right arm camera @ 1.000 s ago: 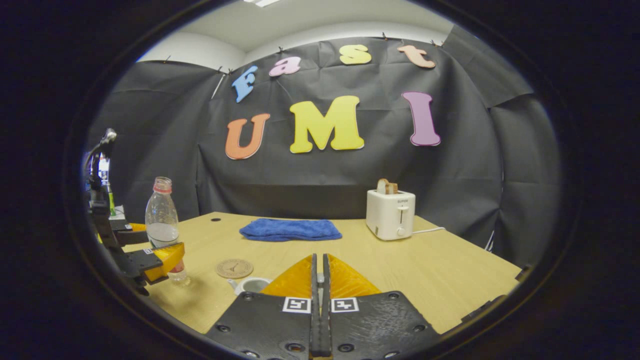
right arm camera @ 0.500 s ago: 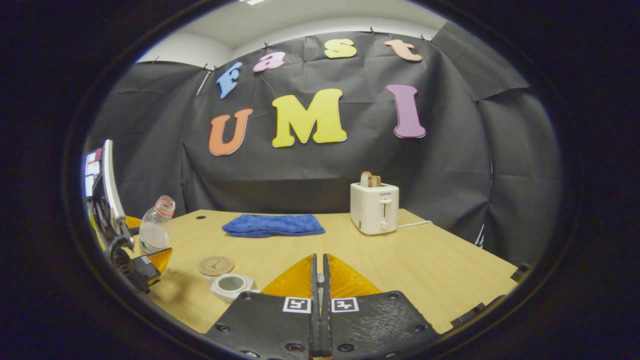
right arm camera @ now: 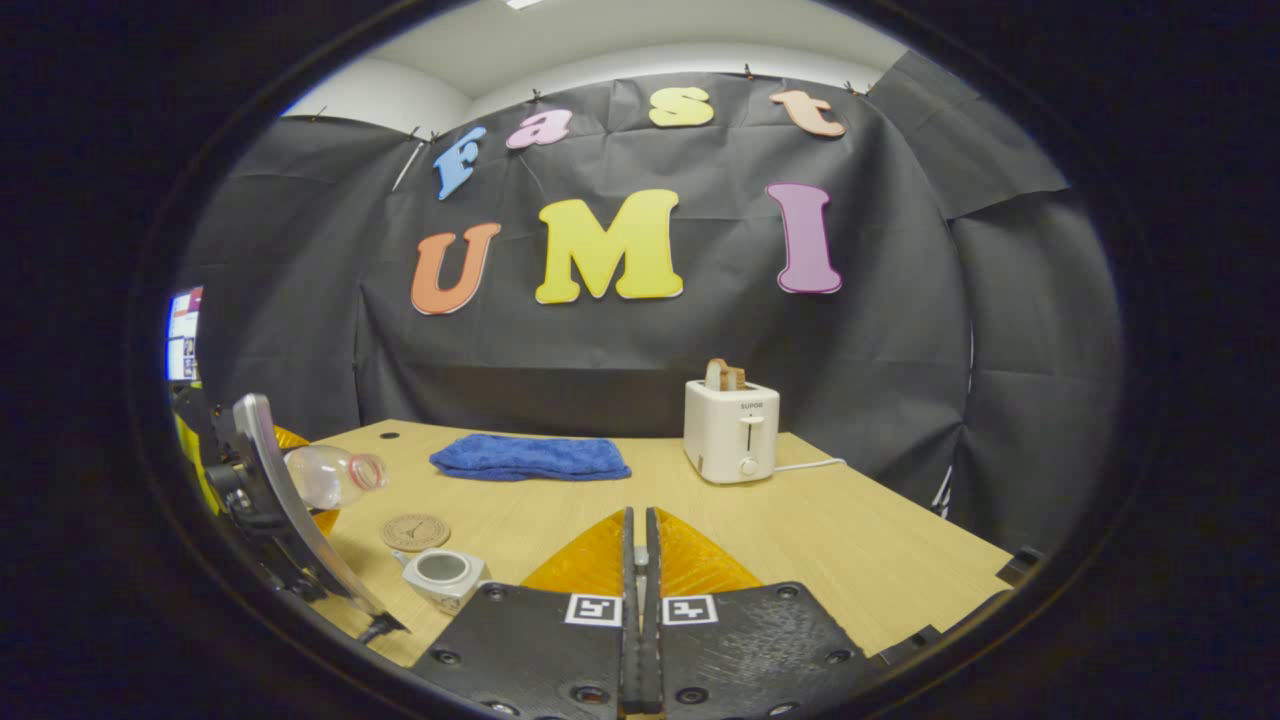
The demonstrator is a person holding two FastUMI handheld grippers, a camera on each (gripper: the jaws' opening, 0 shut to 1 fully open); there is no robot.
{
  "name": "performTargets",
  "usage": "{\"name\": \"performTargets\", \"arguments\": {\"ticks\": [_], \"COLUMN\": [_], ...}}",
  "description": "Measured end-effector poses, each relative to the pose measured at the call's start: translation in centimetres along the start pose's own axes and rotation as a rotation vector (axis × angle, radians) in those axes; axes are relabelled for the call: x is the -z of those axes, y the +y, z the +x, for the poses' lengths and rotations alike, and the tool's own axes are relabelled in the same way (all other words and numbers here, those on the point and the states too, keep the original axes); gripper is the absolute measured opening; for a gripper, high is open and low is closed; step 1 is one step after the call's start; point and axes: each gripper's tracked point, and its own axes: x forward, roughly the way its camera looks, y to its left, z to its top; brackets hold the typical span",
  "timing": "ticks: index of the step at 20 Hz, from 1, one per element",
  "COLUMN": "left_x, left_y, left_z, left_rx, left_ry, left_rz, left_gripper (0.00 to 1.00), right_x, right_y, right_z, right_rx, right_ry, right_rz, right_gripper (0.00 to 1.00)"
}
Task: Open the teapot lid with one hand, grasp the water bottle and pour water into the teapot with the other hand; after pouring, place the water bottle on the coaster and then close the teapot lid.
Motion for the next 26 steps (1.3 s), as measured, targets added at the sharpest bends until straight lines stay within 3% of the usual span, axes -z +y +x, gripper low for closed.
{"name": "performTargets", "arguments": {"ticks": [5, 6, 15, 26], "left_x": [-0.9, -1.0, -2.5, -4.7], "left_y": [0.1, 0.0, 1.0, 3.5], "left_z": [-0.3, -0.4, -0.6, -2.1], "left_rx": [-0.005, -0.001, -0.013, -0.058], "left_ry": [0.014, 0.021, 0.046, 0.054], "left_rz": [0.198, 0.229, 0.545, 0.763], "left_gripper": [0.80, 0.76, 0.77, 0.77], "right_x": [-0.7, -0.9, -1.2, -1.9], "right_y": [-1.1, -1.3, -2.1, -3.7], "right_z": [-0.2, -0.3, -0.4, -0.8], "right_rx": [0.013, 0.016, 0.027, 0.034], "right_ry": [-0.011, -0.013, -0.017, -0.012], "right_rz": [0.024, 0.027, 0.032, 0.079], "right_gripper": [0.00, 0.00, 0.00, 0.00]}}
